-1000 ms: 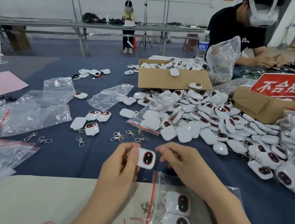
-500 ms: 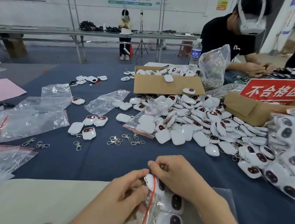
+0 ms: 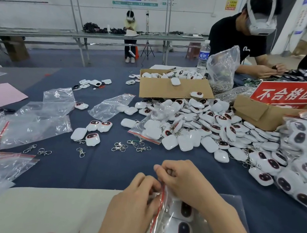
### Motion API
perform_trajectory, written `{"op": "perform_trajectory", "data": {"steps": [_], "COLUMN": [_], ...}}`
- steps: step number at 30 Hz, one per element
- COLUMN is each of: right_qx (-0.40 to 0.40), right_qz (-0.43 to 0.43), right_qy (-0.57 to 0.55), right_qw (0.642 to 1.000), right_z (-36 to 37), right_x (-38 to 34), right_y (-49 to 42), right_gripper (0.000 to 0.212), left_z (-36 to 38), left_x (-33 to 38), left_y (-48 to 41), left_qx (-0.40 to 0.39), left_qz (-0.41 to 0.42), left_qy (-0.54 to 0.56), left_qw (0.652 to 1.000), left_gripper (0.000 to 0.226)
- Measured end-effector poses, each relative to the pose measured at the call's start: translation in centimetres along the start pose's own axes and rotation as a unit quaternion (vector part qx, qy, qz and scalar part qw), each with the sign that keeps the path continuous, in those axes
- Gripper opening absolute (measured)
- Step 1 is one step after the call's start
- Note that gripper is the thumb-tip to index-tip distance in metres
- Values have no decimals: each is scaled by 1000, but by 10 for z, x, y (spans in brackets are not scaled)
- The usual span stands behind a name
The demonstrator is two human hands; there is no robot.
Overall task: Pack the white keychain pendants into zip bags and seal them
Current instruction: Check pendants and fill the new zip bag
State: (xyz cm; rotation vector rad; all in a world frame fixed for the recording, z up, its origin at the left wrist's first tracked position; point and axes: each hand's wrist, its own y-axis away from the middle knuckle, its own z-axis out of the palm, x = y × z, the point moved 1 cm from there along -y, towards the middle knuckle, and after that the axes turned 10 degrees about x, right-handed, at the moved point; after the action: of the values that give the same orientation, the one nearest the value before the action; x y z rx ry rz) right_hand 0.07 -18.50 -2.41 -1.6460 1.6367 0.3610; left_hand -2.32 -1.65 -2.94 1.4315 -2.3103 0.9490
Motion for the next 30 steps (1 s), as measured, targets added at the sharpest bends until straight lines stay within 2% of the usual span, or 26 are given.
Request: {"op": "perform_trajectory", "data": {"steps": [3, 6, 9, 14, 16, 18, 21, 23, 24, 27, 30], "right_qx": [10, -15, -24, -24, -39, -36, 65, 149, 166, 127, 106], "right_qz": [-13, 0, 1, -15, -7, 13, 15, 12, 26, 117, 142], "right_qy": [-10, -28, -33, 1, -20, -58, -50, 11, 69, 235, 260], "right_qw": [1000, 1000, 999, 1000, 999, 998, 997, 989, 983, 957, 949], "right_z": [-3, -3, -4, -2, -3, -7, -19, -26, -29, -33, -30], "right_x": [-4, -10, -13, -14, -14, -13, -2, 12, 19, 43, 53], "right_y": [-1, 1, 2, 1, 1, -1, -8, -12, -14, -12, -8], "right_gripper": [43, 38, 37, 41, 40, 36, 27, 21, 27, 50, 52], "left_z": [1, 3, 4, 4, 5, 1, -5, -7, -6, -5, -3], "left_x": [-2, -6, -9, -8, -12, -16, -17, -17, -18, -21, -24], "left_y": [-3, -2, -3, -6, -5, -5, -7, -9, -11, -12, -13], "left_qx": [14, 61, 68, 16, -8, -1, 40, 89, 107, 125, 129], "left_qz": [68, 158, 171, 86, 67, 50, -53, -103, -119, -140, -151], "left_qy": [-69, -58, -62, -57, -34, 39, 194, 238, 254, 286, 290], "left_qw": [995, 984, 981, 995, 997, 998, 979, 962, 954, 940, 936], "left_gripper": [17, 9, 19, 27, 25, 10, 33, 42, 45, 51, 52]}}
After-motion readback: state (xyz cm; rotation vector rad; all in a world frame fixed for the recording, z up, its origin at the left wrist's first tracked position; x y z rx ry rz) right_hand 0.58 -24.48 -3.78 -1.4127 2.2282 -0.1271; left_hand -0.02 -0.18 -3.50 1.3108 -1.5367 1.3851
